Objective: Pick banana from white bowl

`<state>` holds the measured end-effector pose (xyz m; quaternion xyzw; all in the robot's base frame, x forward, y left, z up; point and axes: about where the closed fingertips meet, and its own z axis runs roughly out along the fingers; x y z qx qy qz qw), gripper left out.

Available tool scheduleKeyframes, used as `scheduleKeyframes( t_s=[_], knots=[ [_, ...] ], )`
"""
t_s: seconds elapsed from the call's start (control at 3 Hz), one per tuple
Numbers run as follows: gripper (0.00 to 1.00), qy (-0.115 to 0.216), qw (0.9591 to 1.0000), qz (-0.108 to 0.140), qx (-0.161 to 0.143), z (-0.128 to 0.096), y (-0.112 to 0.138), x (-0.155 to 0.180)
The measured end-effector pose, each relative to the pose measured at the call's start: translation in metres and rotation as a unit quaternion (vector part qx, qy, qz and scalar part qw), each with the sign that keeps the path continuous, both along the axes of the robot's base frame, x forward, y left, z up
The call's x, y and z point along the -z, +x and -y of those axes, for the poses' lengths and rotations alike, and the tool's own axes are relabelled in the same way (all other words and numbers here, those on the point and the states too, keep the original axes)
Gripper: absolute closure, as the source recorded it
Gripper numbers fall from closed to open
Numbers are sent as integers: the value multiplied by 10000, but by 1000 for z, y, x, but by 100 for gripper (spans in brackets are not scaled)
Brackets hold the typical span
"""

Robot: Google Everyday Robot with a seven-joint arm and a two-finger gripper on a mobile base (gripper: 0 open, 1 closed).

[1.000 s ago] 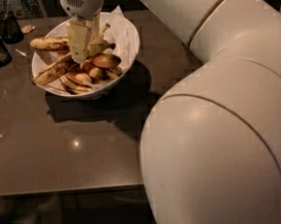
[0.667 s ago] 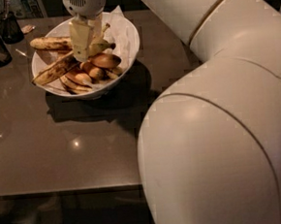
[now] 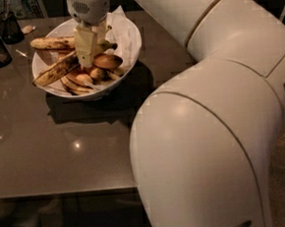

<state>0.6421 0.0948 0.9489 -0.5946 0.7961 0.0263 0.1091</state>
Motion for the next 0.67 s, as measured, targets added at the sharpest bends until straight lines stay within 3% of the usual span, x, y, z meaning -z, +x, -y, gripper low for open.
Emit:
scheduleKeyframes(
  t_s=[0.67],
  knots=[
    [77, 1, 10000, 1, 2, 0, 0, -2]
  ],
)
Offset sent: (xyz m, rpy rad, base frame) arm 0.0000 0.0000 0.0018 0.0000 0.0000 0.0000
